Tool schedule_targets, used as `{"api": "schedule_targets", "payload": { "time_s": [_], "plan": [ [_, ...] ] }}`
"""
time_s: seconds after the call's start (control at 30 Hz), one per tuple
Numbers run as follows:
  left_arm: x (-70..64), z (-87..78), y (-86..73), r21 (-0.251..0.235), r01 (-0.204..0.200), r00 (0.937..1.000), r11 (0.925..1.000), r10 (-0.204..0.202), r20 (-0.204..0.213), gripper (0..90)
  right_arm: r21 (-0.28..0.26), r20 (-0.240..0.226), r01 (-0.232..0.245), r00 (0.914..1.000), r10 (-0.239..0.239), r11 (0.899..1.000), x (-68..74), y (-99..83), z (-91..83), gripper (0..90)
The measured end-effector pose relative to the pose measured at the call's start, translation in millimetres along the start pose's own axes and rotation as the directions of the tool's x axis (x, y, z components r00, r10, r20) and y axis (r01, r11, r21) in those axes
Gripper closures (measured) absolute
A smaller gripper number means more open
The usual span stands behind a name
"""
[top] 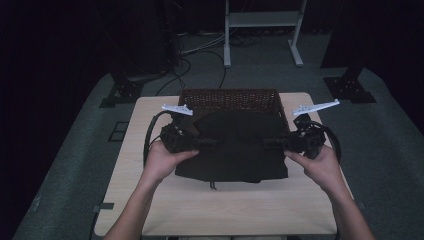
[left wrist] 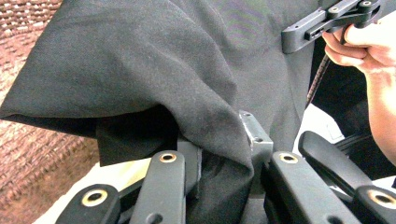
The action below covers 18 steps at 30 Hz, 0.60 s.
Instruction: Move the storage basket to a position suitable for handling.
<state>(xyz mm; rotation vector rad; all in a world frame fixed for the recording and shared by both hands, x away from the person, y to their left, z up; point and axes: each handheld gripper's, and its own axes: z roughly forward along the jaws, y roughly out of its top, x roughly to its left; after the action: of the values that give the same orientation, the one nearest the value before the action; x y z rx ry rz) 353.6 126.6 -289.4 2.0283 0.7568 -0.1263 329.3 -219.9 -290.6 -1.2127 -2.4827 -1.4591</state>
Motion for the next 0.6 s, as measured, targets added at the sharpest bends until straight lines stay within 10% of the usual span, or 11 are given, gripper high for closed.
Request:
{"api": "schedule_targets", "payload": {
  "time_s": [0.6],
  "plan": [
    [9.3,-17.0,33.9,-0.016,0.006,0.9996,0.9999,-0.007,-0.027,73.6,-0.012,-0.001,0.003,1.0000,-0.003,1.000,-2.5,39.5,-4.5,76.0]
  ]
}}
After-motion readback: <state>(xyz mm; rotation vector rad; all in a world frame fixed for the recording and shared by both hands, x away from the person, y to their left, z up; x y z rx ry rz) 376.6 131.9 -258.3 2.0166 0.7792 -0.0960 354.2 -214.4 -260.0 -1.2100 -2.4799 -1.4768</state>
